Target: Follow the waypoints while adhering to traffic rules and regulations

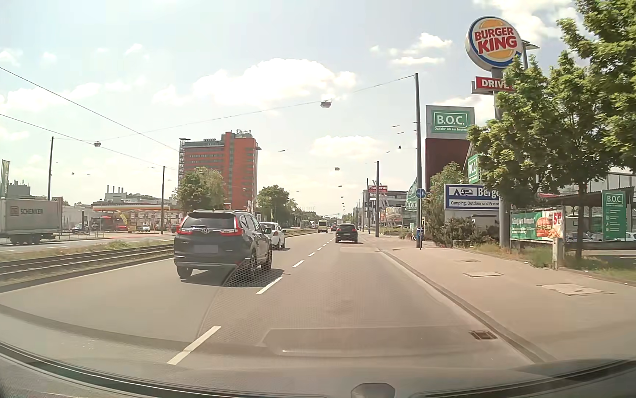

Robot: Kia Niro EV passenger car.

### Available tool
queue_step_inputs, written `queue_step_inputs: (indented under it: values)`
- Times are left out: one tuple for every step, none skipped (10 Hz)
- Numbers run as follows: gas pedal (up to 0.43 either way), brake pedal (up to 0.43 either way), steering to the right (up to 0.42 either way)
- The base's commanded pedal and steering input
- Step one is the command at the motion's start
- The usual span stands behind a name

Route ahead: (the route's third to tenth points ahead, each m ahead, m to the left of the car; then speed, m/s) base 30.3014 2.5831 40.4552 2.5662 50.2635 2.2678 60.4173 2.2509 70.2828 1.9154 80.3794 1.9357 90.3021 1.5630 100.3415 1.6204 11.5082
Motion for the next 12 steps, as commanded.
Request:
queue_step_inputs:
  values:
    - [0.079, 0.03, 0.008]
    - [0.079, 0.03, 0.007]
    - [0.079, 0.03, 0.007]
    - [0.079, 0.03, 0.007]
    - [0.079, 0.03, 0.007]
    - [0.079, 0.03, 0.006]
    - [0.079, 0.03, 0.005]
    - [0.079, 0.03, 0.005]
    - [0.079, 0.03, 0.004]
    - [0.079, 0.03, 0.004]
    - [0.079, 0.03, 0.004]
    - [0.079, 0.03, 0.004]
